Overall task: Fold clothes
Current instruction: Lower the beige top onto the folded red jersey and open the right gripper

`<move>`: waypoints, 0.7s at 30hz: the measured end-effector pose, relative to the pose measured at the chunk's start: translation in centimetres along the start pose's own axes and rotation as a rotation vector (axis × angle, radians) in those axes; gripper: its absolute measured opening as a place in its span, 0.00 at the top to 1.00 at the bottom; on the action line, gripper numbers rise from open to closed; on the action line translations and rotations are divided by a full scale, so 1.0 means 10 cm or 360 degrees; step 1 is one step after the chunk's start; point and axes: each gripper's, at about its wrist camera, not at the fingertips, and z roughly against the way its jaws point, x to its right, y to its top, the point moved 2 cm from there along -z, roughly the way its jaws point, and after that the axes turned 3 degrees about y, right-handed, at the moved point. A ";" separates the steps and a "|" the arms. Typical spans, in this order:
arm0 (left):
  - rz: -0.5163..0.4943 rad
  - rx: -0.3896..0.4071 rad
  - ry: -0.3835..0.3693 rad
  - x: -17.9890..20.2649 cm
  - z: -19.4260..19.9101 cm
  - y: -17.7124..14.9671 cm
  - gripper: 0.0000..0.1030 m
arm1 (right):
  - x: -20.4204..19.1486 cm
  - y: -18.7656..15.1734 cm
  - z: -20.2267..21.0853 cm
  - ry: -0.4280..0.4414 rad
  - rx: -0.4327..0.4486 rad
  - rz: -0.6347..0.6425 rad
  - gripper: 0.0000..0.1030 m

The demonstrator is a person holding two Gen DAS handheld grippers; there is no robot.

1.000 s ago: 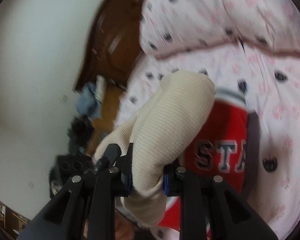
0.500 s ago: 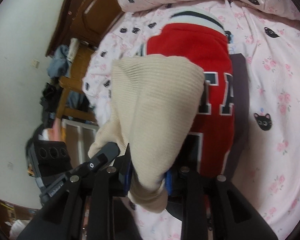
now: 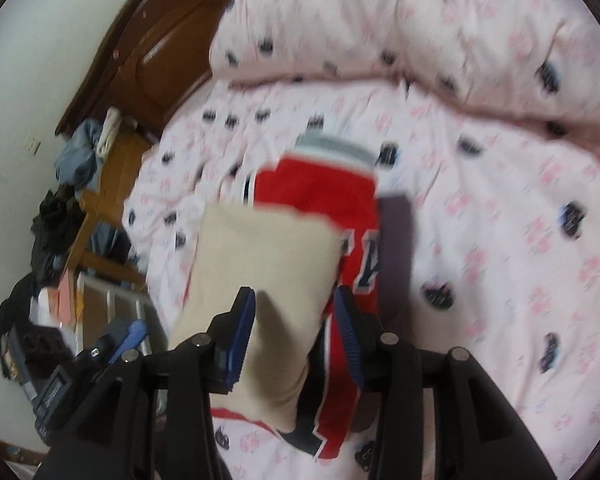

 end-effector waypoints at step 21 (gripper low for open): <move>0.0003 -0.0227 0.0153 -0.09 -0.43 -0.09 0.67 | -0.43 -0.07 -0.31 -0.0032 -0.0008 0.0163 0.59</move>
